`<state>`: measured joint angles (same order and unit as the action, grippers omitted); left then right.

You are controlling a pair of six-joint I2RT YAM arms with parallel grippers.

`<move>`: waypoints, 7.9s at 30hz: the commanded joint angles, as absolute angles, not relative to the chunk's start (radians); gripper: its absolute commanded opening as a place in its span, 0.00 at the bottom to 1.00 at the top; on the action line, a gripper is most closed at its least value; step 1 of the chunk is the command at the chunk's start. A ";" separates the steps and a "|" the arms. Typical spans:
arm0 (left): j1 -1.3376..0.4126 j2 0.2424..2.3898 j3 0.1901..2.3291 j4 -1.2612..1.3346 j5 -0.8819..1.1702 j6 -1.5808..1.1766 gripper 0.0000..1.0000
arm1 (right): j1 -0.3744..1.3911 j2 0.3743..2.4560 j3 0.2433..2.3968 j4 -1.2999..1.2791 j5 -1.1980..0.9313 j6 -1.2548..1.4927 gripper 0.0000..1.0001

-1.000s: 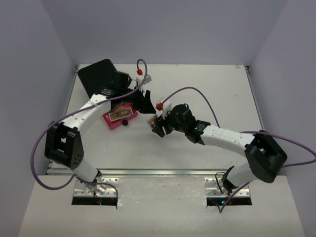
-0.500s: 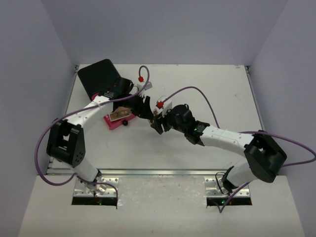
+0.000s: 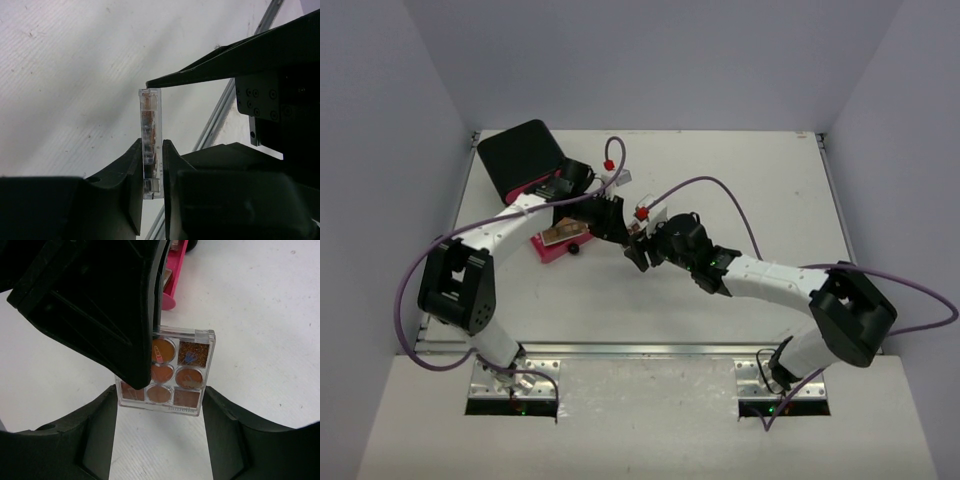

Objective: Organize the makeup

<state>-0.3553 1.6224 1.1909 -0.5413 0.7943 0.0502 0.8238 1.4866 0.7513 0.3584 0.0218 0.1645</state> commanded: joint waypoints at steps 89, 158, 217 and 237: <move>-0.052 1.568 1.668 -0.507 -0.063 0.372 0.64 | 0.927 1.674 0.943 0.258 0.032 0.362 0.89; 0.262 1.980 1.503 -0.199 0.109 0.176 0.61 | 0.923 2.798 2.164 0.673 0.437 0.542 0.36; 0.265 0.715 0.534 -0.327 -0.152 0.370 0.78 | 0.480 0.855 0.488 -0.464 0.401 0.639 0.99; 0.265 0.722 0.416 -0.253 -0.084 0.386 0.81 | 0.480 0.794 0.424 -0.492 0.488 0.654 0.99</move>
